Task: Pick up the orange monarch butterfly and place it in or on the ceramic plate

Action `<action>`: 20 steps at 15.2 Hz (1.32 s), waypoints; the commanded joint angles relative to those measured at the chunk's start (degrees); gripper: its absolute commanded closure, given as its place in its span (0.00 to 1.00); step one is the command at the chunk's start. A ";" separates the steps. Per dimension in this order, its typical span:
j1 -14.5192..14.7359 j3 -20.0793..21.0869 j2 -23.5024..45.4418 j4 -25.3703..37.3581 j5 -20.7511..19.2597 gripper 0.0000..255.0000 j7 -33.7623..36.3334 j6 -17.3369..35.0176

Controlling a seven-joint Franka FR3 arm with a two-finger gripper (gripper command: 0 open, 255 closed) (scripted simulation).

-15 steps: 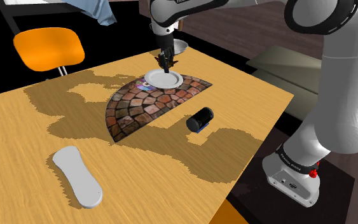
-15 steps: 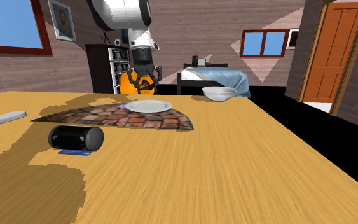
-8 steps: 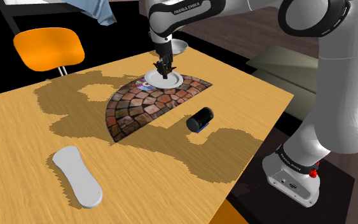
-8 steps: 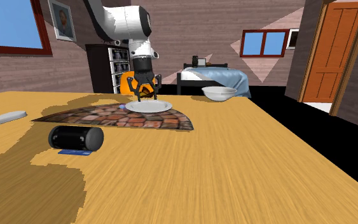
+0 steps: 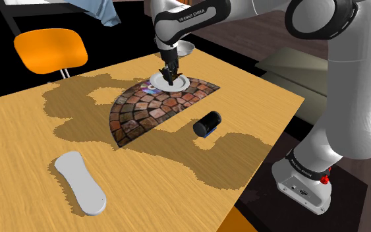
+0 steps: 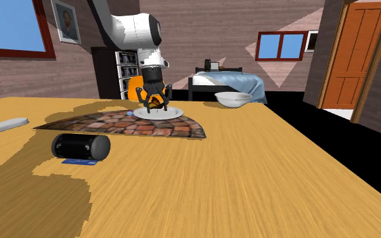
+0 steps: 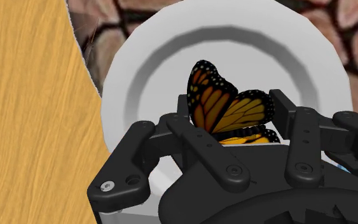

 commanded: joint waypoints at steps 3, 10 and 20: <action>0.00 0.00 0.00 -0.02 0.00 0.00 0.00 0.03; 0.23 0.10 -0.38 3.25 0.15 0.00 -0.15 -3.63; 0.45 0.18 -0.43 6.60 0.25 0.00 -0.29 -7.03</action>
